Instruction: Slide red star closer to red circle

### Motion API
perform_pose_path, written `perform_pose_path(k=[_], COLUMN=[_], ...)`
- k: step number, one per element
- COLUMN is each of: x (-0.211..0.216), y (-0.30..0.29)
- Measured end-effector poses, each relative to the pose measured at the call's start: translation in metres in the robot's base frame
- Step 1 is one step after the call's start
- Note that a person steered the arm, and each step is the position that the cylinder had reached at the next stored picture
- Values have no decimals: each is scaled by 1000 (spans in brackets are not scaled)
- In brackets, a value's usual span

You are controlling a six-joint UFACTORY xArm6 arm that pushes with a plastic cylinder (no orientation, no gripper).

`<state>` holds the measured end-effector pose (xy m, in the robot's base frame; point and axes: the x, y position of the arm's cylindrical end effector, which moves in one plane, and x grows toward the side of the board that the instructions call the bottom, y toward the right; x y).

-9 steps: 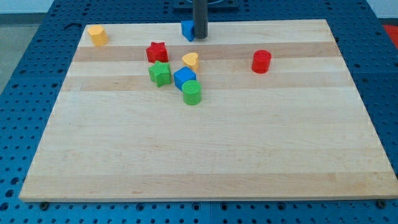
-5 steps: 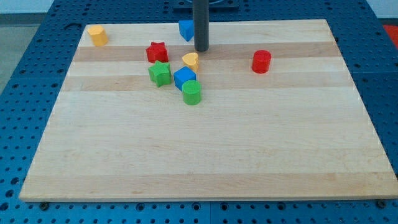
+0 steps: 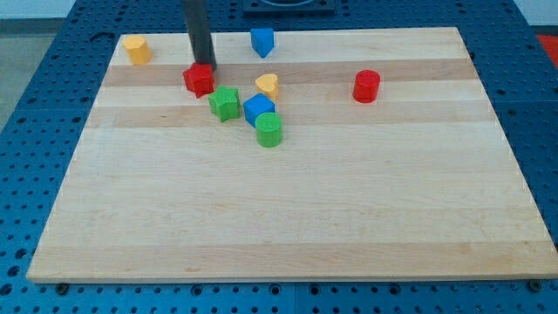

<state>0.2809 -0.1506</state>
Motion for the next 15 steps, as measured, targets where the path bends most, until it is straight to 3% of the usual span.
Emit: perform_pose_path(k=[1, 2, 3, 4, 5, 7, 9, 10, 12, 13, 15], x=[4, 35, 74, 70, 66, 58, 53, 51, 34, 13, 10], y=[-38, -72, -57, -4, -3, -67, 18, 27, -42, -29, 49])
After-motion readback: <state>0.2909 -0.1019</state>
